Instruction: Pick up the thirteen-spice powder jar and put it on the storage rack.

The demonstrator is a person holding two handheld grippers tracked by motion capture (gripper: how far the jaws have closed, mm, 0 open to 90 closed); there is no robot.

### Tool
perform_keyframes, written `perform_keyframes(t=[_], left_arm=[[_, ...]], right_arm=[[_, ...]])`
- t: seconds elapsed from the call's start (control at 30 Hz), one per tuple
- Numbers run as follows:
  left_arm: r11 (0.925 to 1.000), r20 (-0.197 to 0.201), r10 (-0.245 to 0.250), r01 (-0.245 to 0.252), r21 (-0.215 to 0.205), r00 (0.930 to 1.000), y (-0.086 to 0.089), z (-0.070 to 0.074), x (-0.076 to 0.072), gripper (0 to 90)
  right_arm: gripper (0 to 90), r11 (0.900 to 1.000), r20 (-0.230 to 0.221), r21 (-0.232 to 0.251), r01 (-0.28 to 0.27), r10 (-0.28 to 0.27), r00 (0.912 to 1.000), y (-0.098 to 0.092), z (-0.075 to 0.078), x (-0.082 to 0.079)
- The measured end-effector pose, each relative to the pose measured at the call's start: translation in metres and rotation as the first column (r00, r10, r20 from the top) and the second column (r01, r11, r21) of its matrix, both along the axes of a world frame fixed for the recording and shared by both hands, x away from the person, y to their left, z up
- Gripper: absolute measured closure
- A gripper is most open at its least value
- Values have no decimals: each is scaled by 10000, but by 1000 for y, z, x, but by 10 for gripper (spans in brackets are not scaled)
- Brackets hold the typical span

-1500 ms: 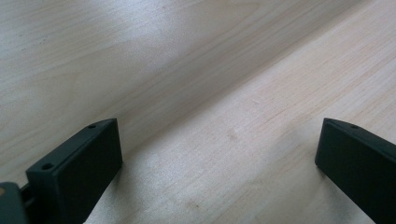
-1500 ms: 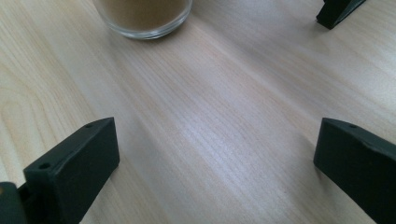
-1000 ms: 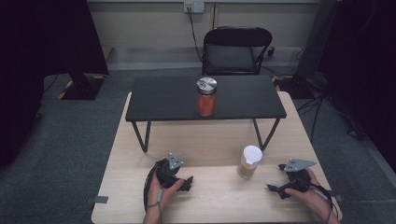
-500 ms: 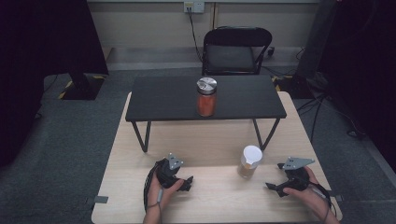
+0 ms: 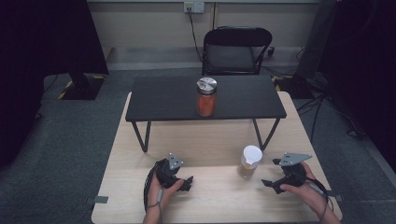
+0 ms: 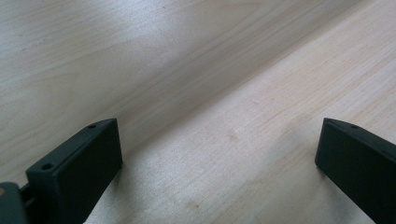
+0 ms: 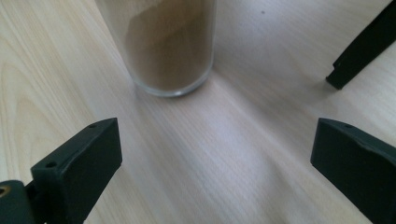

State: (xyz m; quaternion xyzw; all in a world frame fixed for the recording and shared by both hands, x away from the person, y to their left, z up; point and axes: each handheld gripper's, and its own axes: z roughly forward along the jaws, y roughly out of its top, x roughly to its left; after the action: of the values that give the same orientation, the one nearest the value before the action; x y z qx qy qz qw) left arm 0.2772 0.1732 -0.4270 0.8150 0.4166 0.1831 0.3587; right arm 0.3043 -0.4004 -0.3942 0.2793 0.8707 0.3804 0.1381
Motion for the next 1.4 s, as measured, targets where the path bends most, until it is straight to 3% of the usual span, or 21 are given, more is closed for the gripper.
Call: perform_keyframes(t=[0.33, 1.0, 1.23, 1.4], left_arm=[[10000, 0, -2, 2, 1, 10000, 0, 0, 0, 0], [10000, -1, -1, 1, 0, 10000, 0, 0, 0, 0], [10000, 0, -2, 2, 3, 10000, 0, 0, 0, 0], [10000, 0, -1, 1, 0, 10000, 0, 0, 0, 0]], right_arm=[[12, 9993, 147, 260, -256, 252, 9996, 13, 5, 6], [13, 9938, 175, 1101, -182, 163, 9997, 43, 3, 11], [115, 9900, 189, 1406, -94, 68, 9998, 46, -3, 11], [181, 9847, 467, 1745, 35, -118, 9988, 44, -9, 7]])
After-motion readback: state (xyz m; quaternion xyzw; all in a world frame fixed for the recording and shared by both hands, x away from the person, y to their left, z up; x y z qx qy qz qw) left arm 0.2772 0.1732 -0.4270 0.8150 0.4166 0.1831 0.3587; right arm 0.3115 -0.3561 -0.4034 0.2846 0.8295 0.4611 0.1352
